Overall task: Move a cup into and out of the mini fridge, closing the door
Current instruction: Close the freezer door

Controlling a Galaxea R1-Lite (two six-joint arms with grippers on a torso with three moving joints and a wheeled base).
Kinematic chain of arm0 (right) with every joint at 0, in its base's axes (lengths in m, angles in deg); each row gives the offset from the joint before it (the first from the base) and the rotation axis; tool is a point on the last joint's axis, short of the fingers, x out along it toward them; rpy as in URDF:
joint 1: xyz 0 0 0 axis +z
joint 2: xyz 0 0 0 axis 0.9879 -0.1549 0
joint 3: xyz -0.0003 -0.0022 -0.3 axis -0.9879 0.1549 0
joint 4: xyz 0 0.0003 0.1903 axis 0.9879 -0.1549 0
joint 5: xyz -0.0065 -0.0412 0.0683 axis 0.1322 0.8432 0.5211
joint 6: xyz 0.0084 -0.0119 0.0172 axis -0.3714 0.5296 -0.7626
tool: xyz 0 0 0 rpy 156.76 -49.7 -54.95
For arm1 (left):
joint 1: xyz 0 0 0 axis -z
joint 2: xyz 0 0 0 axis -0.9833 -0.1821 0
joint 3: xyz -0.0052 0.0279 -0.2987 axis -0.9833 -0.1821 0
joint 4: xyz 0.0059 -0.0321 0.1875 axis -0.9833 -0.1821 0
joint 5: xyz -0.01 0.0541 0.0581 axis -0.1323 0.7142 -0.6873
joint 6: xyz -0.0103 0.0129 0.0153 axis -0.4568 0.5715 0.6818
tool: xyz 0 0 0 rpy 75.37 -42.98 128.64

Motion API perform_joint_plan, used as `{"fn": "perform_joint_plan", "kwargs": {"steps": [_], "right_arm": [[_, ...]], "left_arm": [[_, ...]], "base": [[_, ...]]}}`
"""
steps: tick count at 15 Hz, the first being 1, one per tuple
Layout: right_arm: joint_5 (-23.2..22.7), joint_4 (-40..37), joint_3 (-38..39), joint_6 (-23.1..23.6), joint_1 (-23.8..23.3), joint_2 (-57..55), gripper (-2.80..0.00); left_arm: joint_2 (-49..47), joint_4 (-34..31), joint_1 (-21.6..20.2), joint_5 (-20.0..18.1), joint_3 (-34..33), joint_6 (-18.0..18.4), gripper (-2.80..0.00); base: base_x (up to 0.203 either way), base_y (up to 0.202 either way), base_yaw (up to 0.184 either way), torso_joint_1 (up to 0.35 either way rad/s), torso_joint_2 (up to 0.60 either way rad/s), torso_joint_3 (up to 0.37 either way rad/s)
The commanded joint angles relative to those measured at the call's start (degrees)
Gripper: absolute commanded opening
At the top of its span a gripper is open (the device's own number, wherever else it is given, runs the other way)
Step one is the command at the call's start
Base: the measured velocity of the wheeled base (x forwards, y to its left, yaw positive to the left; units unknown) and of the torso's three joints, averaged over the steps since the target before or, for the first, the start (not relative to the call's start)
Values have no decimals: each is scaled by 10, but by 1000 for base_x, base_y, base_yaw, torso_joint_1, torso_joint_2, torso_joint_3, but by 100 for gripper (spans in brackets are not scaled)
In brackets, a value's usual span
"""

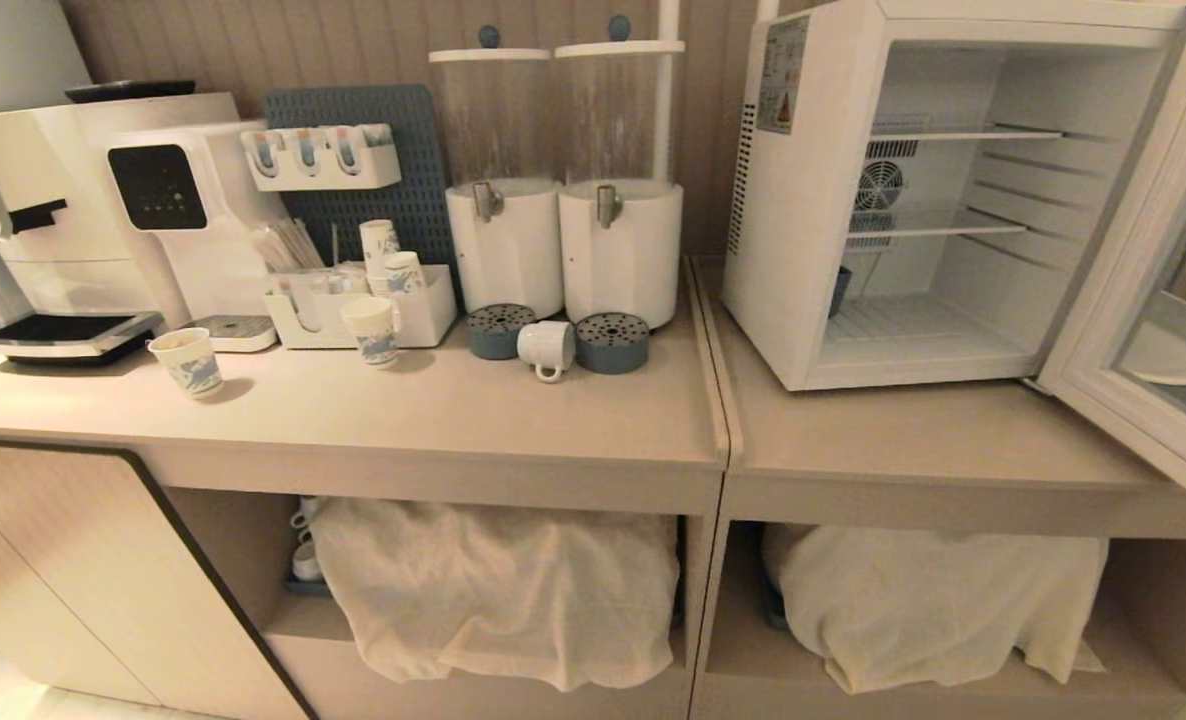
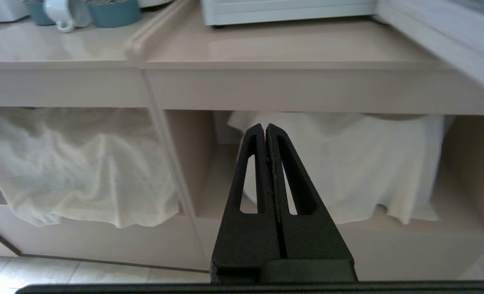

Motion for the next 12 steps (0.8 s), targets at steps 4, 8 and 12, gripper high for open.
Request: {"fn": "perform_joint_plan", "kwargs": {"steps": [4, 8, 12], "right_arm": [[0, -4, -1, 0, 0, -1, -280], [-1, -4, -1, 0, 0, -1, -280], [-1, -4, -1, 0, 1, -1, -280]], "left_arm": [[3, 1, 0, 0, -23, -1, -280], [3, 1, 0, 0, -23, -1, -280], [3, 1, 0, 0, -23, -1, -280]], "base": [[0, -193, 0, 5, 3, 1], [0, -190, -2, 1, 2, 3], [0, -193, 1, 3, 5, 0]]}}
